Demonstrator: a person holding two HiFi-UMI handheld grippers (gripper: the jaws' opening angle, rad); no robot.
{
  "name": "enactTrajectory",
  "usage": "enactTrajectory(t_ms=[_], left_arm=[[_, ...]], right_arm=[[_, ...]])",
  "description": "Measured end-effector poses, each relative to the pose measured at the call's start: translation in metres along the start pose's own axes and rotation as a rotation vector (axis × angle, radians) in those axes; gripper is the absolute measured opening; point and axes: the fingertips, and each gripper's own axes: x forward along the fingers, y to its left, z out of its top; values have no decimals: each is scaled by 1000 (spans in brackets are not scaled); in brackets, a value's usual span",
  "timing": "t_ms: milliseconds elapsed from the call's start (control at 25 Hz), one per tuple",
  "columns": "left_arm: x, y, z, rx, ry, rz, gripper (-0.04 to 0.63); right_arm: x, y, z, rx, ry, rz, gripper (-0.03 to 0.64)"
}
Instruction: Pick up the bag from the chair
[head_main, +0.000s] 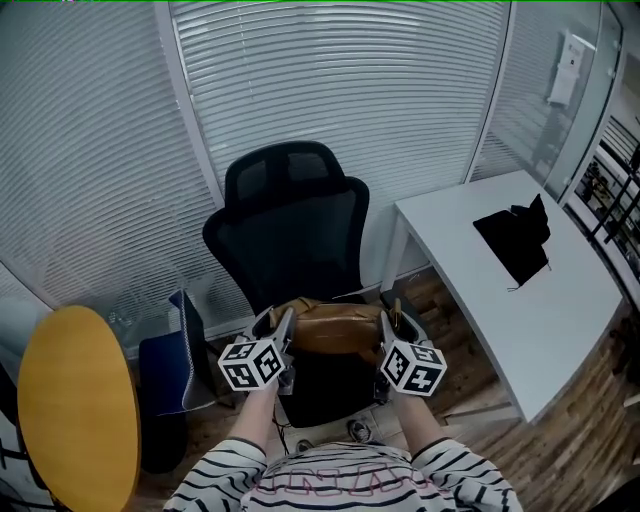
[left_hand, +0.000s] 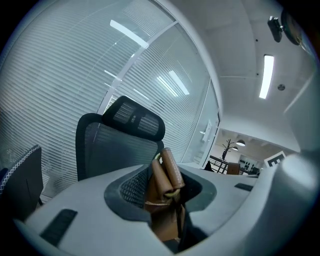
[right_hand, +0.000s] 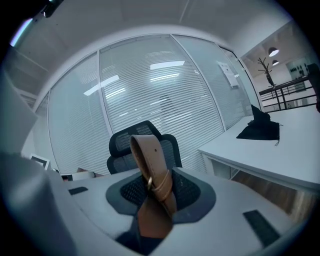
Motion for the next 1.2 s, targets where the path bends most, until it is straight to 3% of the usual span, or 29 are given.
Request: enactTrajectory(t_ms=[560,1200], left_arm=[[0,-4,40,38,-59,7,155],[0,-1,36,28,-63,42,155]], right_arm=[[12,17,37,-32,-49,51,141],[21,16,34,-55,-23,78,138]])
